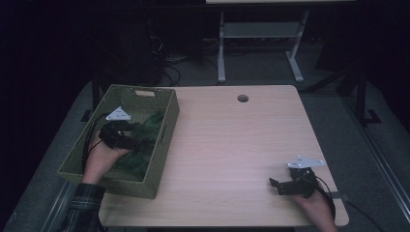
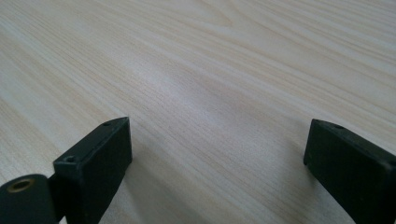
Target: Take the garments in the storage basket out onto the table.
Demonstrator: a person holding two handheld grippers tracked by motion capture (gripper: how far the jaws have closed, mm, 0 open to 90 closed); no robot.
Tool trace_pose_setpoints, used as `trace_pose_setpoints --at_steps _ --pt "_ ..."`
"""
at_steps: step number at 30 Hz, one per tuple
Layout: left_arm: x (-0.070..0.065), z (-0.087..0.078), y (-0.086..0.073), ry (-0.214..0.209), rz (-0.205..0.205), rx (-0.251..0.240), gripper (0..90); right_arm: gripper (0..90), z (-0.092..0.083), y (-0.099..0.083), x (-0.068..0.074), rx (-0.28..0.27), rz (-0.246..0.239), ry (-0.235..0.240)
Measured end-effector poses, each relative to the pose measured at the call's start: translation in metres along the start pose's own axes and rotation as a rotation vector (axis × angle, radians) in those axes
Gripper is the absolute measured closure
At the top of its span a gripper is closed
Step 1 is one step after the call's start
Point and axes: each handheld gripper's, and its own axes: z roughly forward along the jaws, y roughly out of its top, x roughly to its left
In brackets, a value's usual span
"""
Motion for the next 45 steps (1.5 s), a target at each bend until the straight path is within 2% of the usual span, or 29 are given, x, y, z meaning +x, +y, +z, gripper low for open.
trace_pose_setpoints --at_steps 2,3,6,7,8,10,13,15,16,18,24,27,30,34,37,45 --pt "0.002 0.002 -0.002 0.005 -0.001 0.009 21.2 7.2 0.000 0.000 0.000 0.001 0.001 0.000" --pt "0.006 0.005 -0.007 0.009 -0.017 0.025 21.6 7.2 0.000 0.000 0.000 0.000 0.000 0.000" --pt "0.010 0.009 -0.010 0.019 -0.010 0.047 22.1 7.2 0.000 0.000 0.000 0.001 0.001 0.000" --pt "0.012 0.011 -0.013 0.021 -0.020 0.051 22.1 7.2 0.000 0.000 0.000 0.000 0.000 0.000" --pt "0.014 0.013 -0.014 0.026 -0.008 0.063 22.6 7.2 0.000 0.000 0.000 0.000 0.000 0.000" --pt "0.017 0.018 -0.018 0.038 -0.010 0.094 23.1 7.2 0.000 0.000 0.000 0.000 0.000 0.000" --pt "0.020 0.023 -0.022 0.034 -0.020 0.110 25.0 7.2 0.000 0.000 0.000 0.000 0.000 0.000" --pt "0.021 0.025 -0.023 0.031 -0.019 0.117 28.0 7.2 0.000 0.000 0.000 0.000 0.000 0.000" --pt "0.022 0.028 -0.026 0.032 -0.019 0.146 29.8 7.2 0.000 0.000 0.000 0.000 0.000 0.000" --pt "0.023 0.029 -0.026 0.038 -0.017 0.172 31.9 7.2 0.000 0.000 0.000 0.000 0.001 0.000" --pt "0.024 0.033 -0.029 0.031 -0.041 0.210 40.9 7.2 0.000 0.000 0.000 0.000 0.000 0.000" --pt "0.027 0.036 -0.031 0.026 -0.071 0.240 48.8 7.2 0.000 0.000 0.000 0.000 0.000 0.000" --pt "0.028 0.036 -0.032 0.018 -0.094 0.250 60.3 7.2 0.000 0.000 0.000 0.000 0.000 0.000" --pt "0.028 0.036 -0.032 -0.014 -0.117 0.276 77.4 7.2 0.000 0.000 0.000 0.000 0.000 0.000" --pt "0.026 0.036 -0.031 -0.016 -0.124 0.276 80.7 7.2 0.000 0.000 0.000 0.000 0.000 0.000" --pt "0.022 0.036 -0.031 -0.005 -0.145 0.270 81.3 7.2 0.000 0.000 0.000 0.000 0.000 0.000"
